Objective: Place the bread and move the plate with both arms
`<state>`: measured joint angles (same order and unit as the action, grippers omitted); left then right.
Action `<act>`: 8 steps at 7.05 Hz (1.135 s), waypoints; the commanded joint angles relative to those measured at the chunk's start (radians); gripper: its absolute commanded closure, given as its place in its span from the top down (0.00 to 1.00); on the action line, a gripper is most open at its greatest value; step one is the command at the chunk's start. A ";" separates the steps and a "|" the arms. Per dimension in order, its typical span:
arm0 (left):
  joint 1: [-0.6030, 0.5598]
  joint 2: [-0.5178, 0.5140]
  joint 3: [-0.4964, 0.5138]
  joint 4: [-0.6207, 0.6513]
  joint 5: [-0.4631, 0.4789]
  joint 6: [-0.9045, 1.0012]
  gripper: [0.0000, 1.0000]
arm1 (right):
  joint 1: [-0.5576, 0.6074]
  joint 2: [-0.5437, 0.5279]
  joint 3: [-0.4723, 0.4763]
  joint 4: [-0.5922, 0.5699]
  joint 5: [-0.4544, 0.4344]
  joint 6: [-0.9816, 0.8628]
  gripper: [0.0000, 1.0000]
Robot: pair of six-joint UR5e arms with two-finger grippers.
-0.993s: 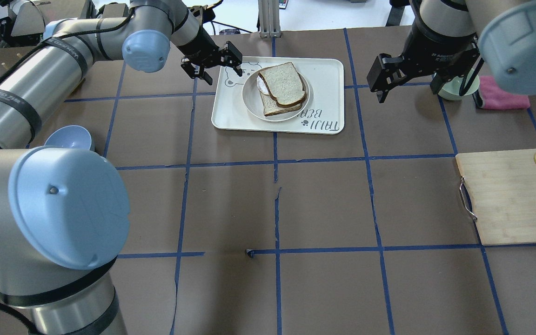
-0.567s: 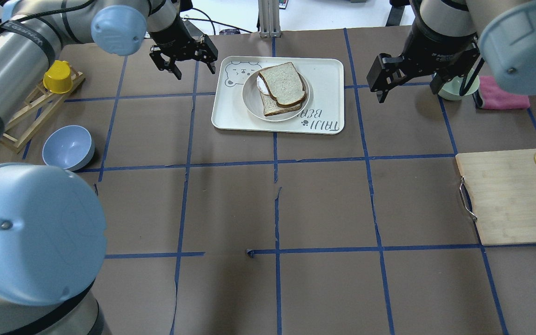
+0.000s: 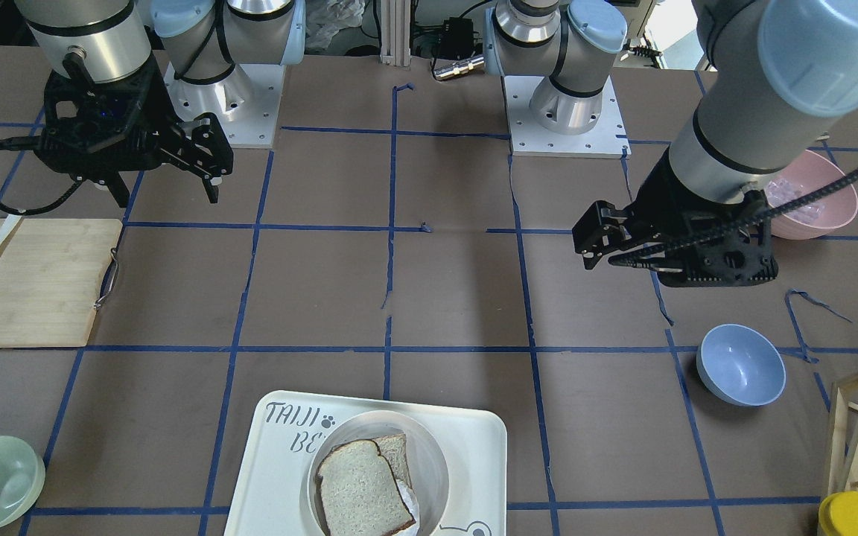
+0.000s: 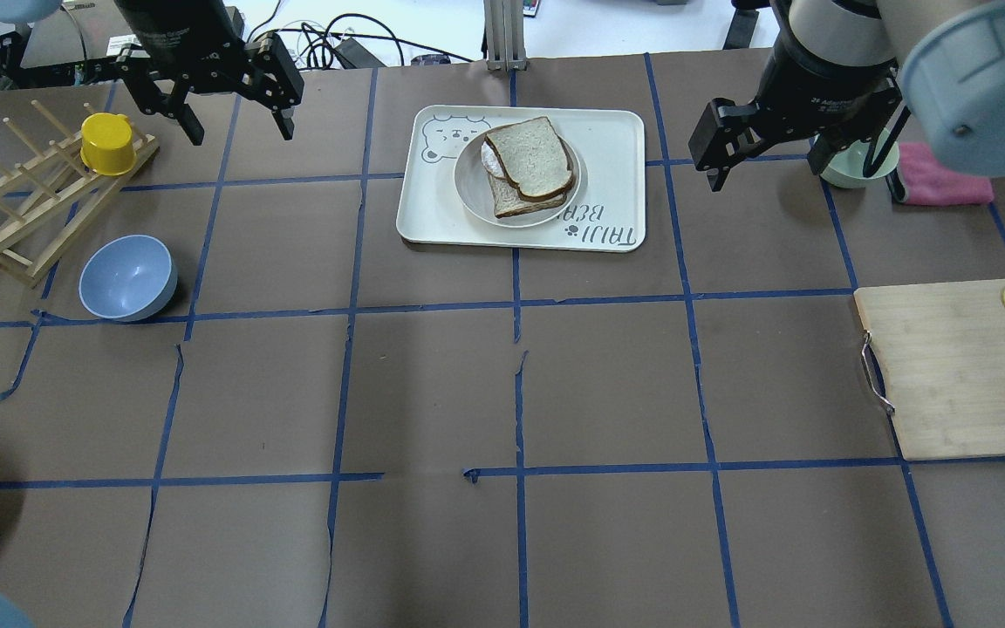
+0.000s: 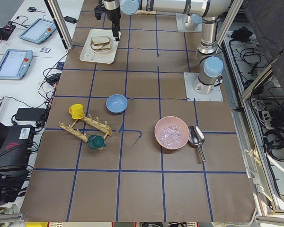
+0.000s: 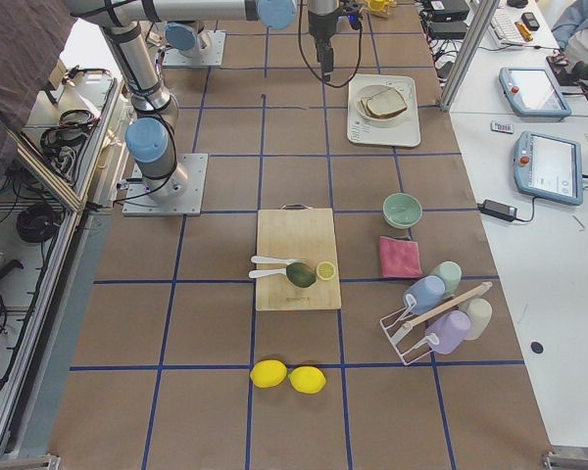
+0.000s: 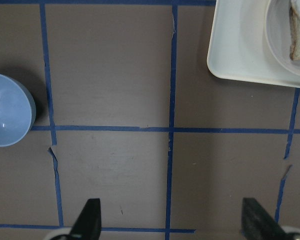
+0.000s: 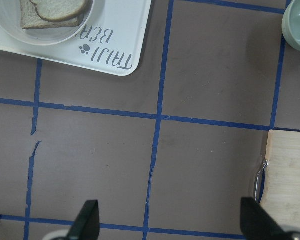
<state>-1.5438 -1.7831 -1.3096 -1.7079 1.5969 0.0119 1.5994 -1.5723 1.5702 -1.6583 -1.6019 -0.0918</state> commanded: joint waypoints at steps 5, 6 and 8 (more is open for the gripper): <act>0.008 0.180 -0.278 0.202 0.000 0.005 1.00 | 0.007 -0.022 -0.009 -0.009 0.013 0.004 1.00; 0.011 0.185 -0.275 0.186 0.000 0.005 1.00 | 0.007 -0.017 -0.012 -0.012 0.014 0.004 1.00; 0.011 0.191 -0.270 0.149 0.003 0.005 1.00 | 0.004 0.014 -0.030 -0.020 0.034 0.003 1.00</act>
<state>-1.5325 -1.5978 -1.5811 -1.5438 1.5976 0.0169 1.6053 -1.5771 1.5531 -1.6725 -1.5836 -0.0891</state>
